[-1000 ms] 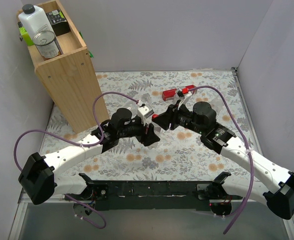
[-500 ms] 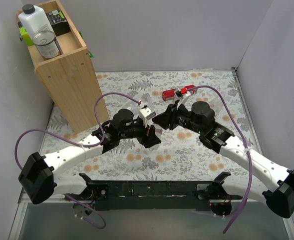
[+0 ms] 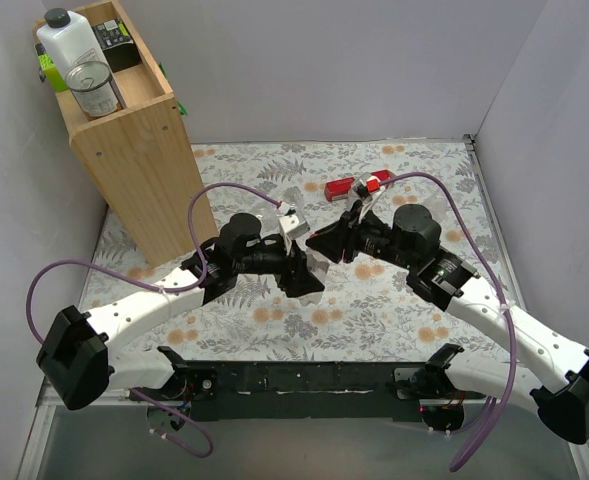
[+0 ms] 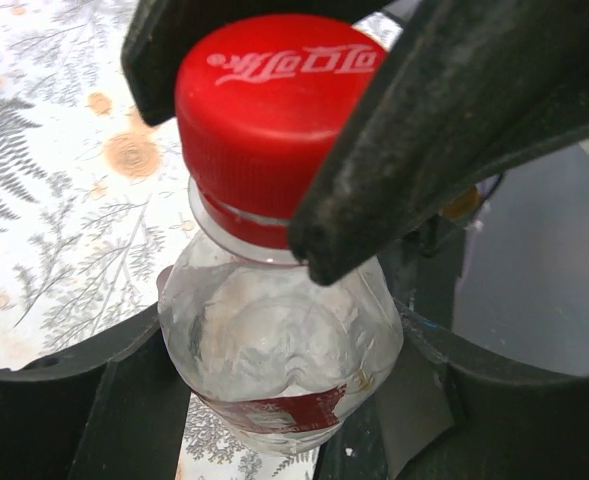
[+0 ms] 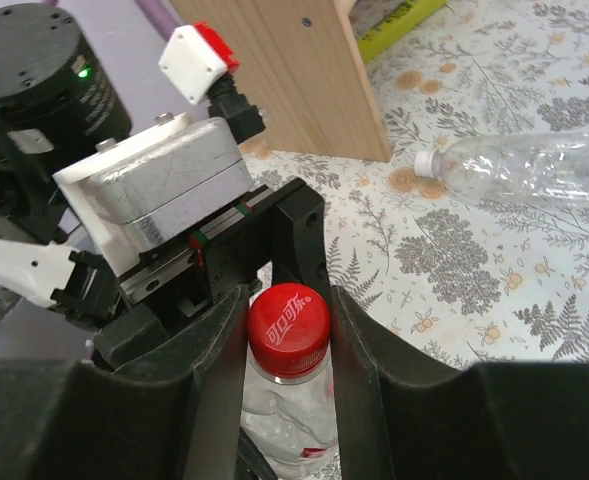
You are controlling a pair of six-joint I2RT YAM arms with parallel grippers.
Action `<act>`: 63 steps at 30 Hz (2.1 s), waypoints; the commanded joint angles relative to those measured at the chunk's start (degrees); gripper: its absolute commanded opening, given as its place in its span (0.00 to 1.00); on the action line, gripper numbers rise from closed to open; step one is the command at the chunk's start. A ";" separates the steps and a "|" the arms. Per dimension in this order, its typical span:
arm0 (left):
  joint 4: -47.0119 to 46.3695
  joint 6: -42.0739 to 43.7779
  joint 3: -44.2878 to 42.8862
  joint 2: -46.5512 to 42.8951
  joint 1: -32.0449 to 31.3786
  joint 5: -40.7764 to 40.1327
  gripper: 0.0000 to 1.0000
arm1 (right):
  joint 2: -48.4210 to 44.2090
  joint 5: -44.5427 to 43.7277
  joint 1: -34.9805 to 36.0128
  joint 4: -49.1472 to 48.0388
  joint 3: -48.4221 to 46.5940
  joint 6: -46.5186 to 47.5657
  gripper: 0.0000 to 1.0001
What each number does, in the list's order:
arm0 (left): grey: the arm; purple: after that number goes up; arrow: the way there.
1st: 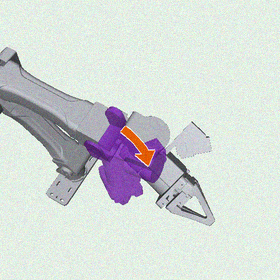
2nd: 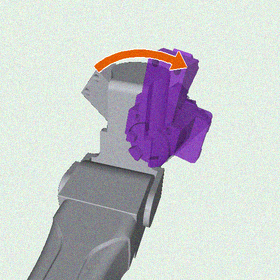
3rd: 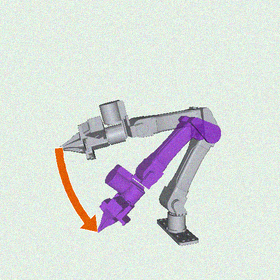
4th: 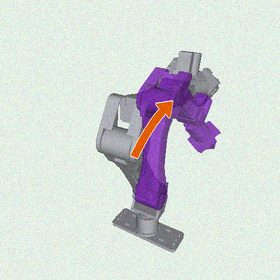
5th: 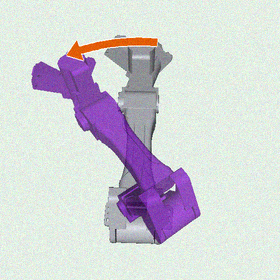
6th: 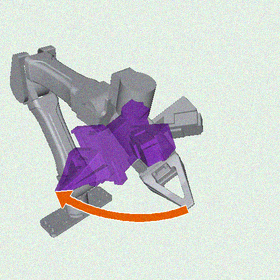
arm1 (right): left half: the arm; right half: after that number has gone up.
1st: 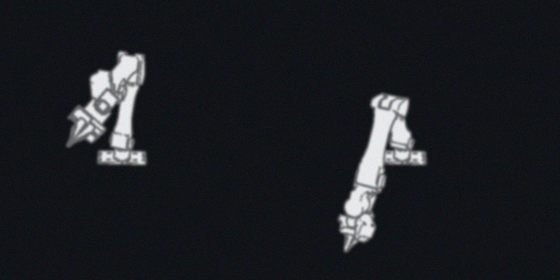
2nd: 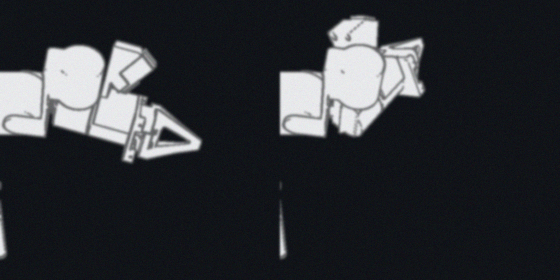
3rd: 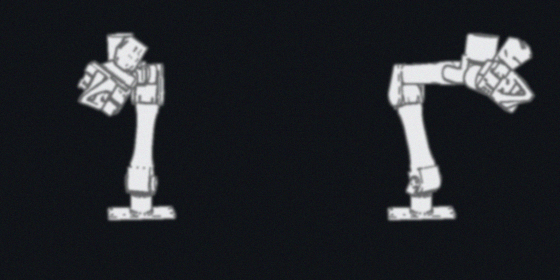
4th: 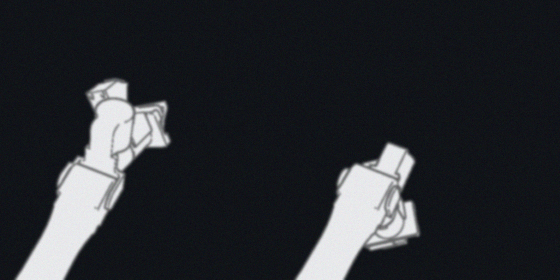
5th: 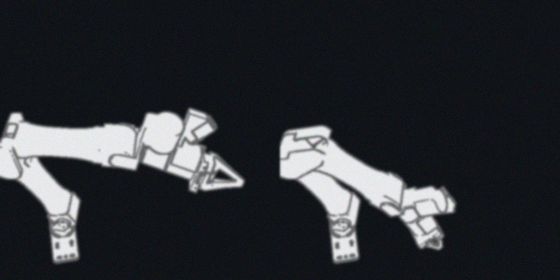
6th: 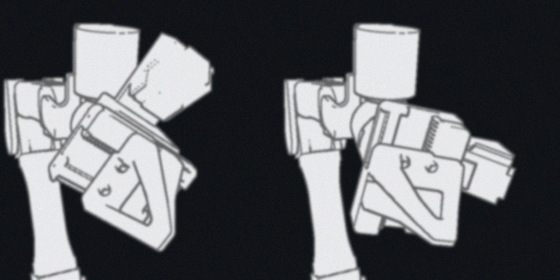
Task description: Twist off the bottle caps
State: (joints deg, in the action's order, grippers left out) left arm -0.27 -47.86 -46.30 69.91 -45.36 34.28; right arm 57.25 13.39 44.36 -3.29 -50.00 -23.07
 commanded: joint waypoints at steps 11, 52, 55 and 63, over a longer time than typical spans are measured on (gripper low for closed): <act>-12.12 -2.94 0.95 -1.44 0.10 35.06 0.18 | -0.39 33.89 -3.40 -7.17 -3.35 6.28 0.04; 4.14 1.71 -3.44 1.98 0.10 -6.50 0.18 | -1.97 4.45 -4.11 -0.84 -1.59 -2.06 0.48; 4.32 1.71 -3.44 1.90 0.10 -7.12 0.18 | -1.45 4.72 -3.67 -0.84 -1.42 -2.50 0.48; 4.58 1.36 -3.53 1.99 0.10 -9.05 0.17 | 0.40 4.37 -2.87 0.21 -1.59 -3.12 0.46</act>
State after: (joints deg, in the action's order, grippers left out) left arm 4.23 -46.72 -47.66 72.64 -45.04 27.31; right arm 57.17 17.80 40.97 -0.99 -51.59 -25.50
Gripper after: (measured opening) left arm 0.595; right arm 0.467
